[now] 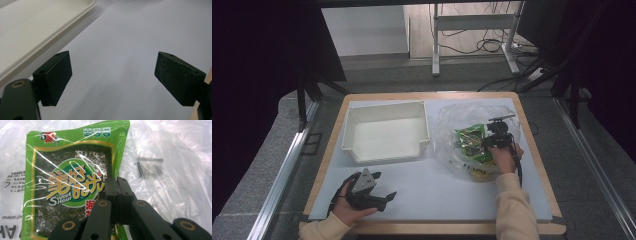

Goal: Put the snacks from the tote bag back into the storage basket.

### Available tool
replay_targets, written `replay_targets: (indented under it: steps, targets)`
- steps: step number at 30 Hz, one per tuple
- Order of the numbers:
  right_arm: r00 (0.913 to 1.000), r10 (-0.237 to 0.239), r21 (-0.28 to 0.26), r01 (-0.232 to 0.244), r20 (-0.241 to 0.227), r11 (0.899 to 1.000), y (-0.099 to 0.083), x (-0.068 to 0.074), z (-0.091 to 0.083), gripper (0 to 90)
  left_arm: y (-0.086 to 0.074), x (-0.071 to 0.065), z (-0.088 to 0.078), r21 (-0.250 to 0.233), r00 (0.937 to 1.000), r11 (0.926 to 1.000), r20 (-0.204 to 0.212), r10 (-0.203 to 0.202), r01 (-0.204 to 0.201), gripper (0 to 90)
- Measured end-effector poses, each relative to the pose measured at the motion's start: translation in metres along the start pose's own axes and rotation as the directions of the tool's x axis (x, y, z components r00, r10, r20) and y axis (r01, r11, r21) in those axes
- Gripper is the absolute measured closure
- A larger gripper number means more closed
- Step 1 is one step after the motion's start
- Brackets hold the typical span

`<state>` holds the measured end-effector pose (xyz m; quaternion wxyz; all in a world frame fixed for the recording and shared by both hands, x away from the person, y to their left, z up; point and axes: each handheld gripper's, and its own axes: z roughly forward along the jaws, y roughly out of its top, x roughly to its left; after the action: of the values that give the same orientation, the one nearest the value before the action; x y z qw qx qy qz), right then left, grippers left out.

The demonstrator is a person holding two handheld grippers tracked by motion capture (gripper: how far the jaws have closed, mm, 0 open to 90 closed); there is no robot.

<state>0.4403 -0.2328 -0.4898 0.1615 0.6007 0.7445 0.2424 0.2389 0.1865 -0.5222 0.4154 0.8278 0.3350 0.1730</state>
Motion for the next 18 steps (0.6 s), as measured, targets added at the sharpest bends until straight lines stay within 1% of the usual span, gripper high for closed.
replay_targets:
  steps: [1,2,3,5,6,7,11,12,18]
  targets:
    - [1.0,-0.001,-0.016,0.001,0.001,1.0,0.0,0.0,-0.003,89.3,0.0,0.0,0.0,0.0,1.0,1.0,0.0,0.0,0.0,14.3]
    - [1.0,-0.001,-0.016,0.001,0.001,1.0,0.0,0.0,-0.003,89.3,0.0,0.0,0.0,0.0,1.0,1.0,0.0,0.0,0.0,14.3]
    - [1.0,-0.007,-0.03,0.007,0.001,1.0,0.0,0.001,-0.006,89.5,0.0,0.0,0.0,-0.001,1.0,1.0,-0.001,-0.001,0.001,14.4]
    - [1.0,-0.009,-0.039,0.009,0.0,0.999,0.0,0.002,-0.007,89.5,0.0,0.0,0.0,-0.001,1.0,1.0,-0.001,-0.001,0.001,14.3]
    - [0.9997,-0.019,-0.06,0.02,0.012,0.998,0.001,0.002,-0.011,89.6,0.0,0.0,0.0,-0.002,1.0,1.0,-0.001,-0.002,0.002,14.4]
    - [0.9997,-0.019,-0.06,0.02,0.012,0.998,0.001,0.002,-0.011,89.6,0.0,0.0,0.0,-0.002,1.0,1.0,-0.001,-0.002,0.002,14.4]
    - [0.9998,-0.019,-0.08,0.019,-0.004,0.997,0.001,0.002,-0.017,89.6,0.0,0.001,-0.001,-0.003,1.0,1.0,-0.002,-0.003,0.003,14.4]
    - [0.9996,-0.024,-0.093,0.023,-0.011,0.995,0.0,0.002,-0.02,89.5,0.0,0.001,-0.001,-0.002,1.0,1.0,-0.002,-0.003,0.003,14.4]
    - [0.9989,-0.044,-0.123,0.042,-0.015,0.992,0.0,0.003,-0.029,89.6,0.0,0.001,-0.001,-0.002,1.0,1.0,-0.004,-0.003,0.003,14.4]
